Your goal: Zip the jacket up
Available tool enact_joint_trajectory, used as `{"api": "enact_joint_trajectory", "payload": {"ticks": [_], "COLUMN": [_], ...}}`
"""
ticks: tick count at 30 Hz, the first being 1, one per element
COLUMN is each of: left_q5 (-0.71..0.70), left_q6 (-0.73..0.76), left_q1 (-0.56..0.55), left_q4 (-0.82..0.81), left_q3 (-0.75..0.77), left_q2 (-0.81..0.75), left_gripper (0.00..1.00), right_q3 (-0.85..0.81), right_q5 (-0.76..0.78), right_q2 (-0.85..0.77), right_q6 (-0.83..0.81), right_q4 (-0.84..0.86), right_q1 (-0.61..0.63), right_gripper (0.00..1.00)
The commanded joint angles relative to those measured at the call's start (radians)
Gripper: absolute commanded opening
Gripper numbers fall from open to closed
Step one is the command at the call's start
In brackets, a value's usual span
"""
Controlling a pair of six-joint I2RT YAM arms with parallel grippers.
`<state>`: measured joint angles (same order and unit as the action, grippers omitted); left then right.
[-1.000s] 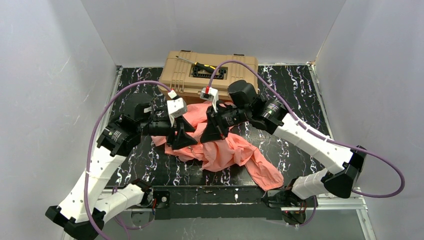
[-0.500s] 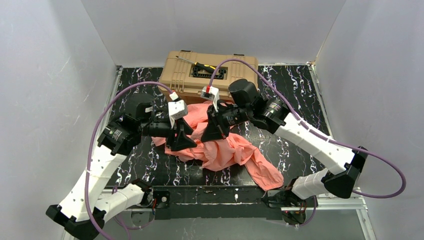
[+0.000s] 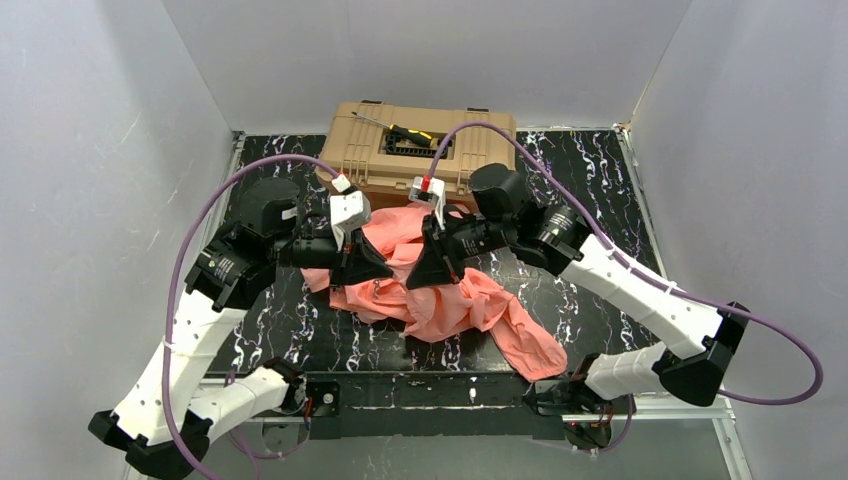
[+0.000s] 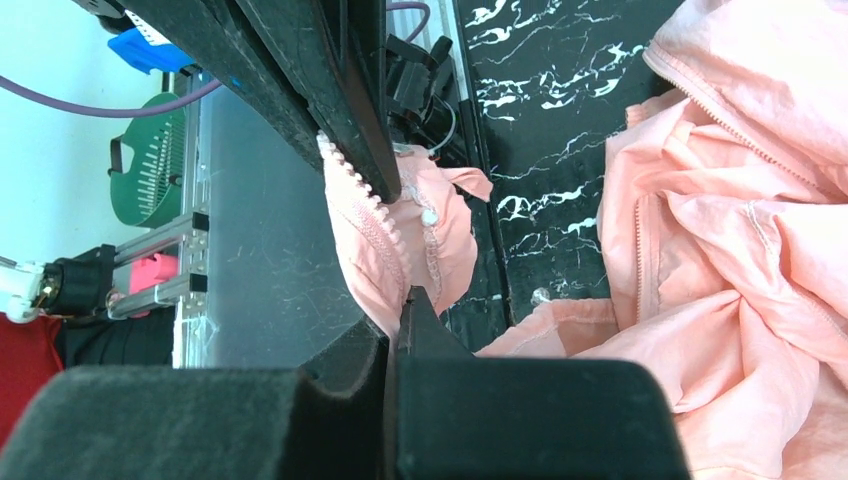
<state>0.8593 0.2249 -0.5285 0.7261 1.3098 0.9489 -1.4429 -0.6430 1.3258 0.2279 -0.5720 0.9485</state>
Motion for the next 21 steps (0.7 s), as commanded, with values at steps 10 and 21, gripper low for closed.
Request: {"api": "enact_joint_trajectory", "payload": {"ticks": [10, 21], "left_q5": [0.117, 0.153], "left_q6": [-0.287, -0.337], "left_q1": [0.0, 0.001], "left_q4": [-0.145, -0.155], "left_q3": [0.068, 0.055], "left_q2": [0.008, 0.005], "left_gripper": [0.0, 0.0], "right_q3": [0.241, 0.122], "right_q5": [-0.04, -0.099], "right_q2": [-0.191, -0.129], "right_q6": [-0.07, -0.178], "right_q4": [0.489, 0.577], "right_q1": [-0.011, -0.014], "right_gripper": [0.64, 0.82]}}
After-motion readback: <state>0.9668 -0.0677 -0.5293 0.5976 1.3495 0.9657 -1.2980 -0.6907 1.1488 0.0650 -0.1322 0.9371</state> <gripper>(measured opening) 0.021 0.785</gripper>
